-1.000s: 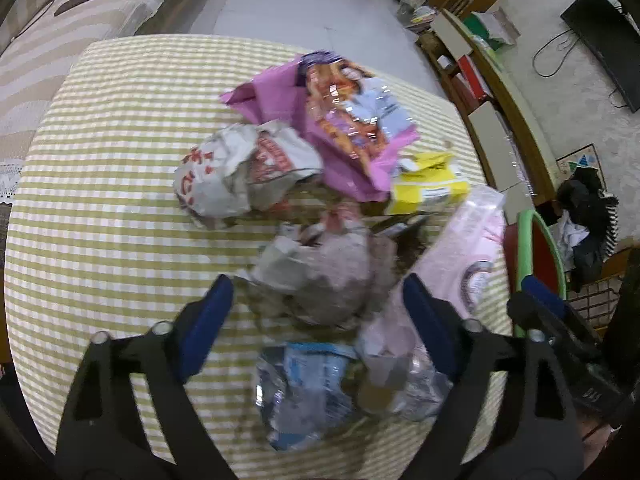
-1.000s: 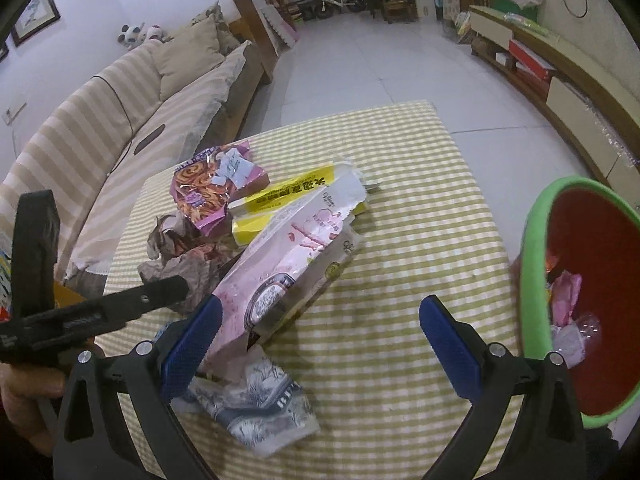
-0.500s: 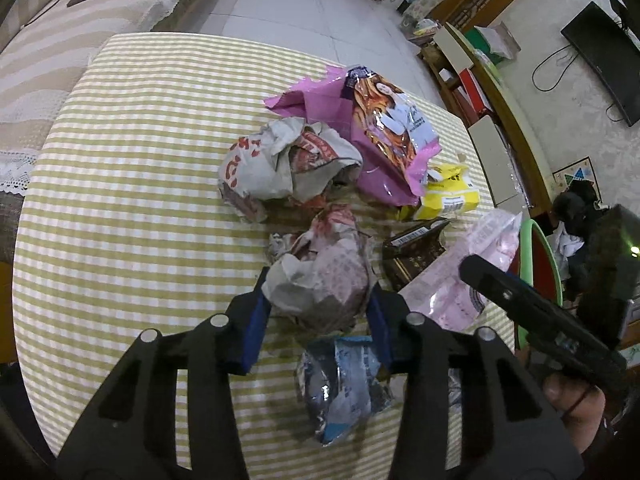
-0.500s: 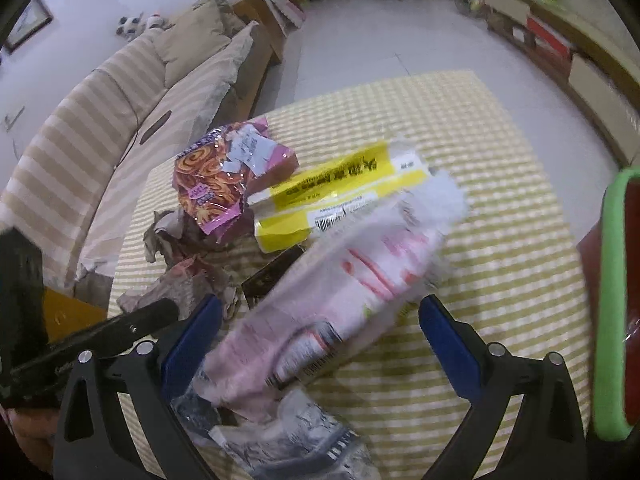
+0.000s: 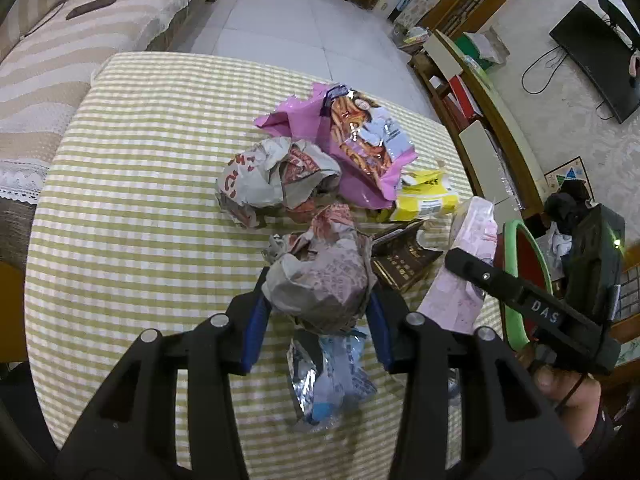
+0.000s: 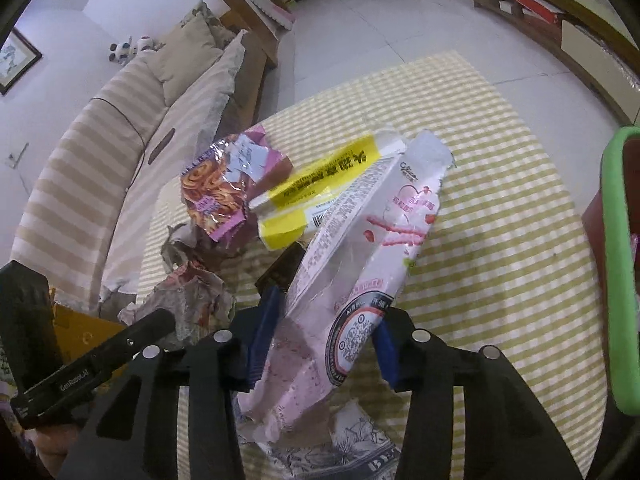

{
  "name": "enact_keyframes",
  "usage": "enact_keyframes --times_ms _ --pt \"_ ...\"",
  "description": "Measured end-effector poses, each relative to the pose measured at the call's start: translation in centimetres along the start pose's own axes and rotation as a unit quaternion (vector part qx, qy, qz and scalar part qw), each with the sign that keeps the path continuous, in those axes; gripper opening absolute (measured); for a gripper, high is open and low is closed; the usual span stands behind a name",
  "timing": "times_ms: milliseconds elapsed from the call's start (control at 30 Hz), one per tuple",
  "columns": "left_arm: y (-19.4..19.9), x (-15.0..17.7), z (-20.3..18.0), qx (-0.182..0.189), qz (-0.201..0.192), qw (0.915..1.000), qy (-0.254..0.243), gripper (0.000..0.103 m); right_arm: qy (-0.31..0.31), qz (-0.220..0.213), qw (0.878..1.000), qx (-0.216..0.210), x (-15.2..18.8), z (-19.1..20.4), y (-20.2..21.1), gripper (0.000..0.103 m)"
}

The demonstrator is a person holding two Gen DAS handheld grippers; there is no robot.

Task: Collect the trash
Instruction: 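Grasp crumpled patterned paper with left tool while right tool grasps pink bag, then carry paper and pink bag to the red bin and release both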

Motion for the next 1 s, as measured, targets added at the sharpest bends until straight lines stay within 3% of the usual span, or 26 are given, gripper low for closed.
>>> enact_keyframes --times_ms 600,1000 --pt "7.8 -1.2 -4.1 0.004 -0.067 0.9973 -0.03 0.042 0.073 -0.074 0.995 0.0 -0.7 5.1 7.9 0.042" --pt "10.1 -1.1 -6.5 0.007 -0.09 0.9946 -0.051 0.041 0.085 -0.11 0.99 0.004 -0.3 5.1 12.2 0.042"
Point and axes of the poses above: each gripper's, at about its wrist camera, not at the fingertips, and y roughly against the way its jaws point, z to its left, x to its underside, the point moved 8 cm from there along -y, roughly the way its jaws point, and after that the axes turned 7 degrees about -z, right-handed, at the moved point
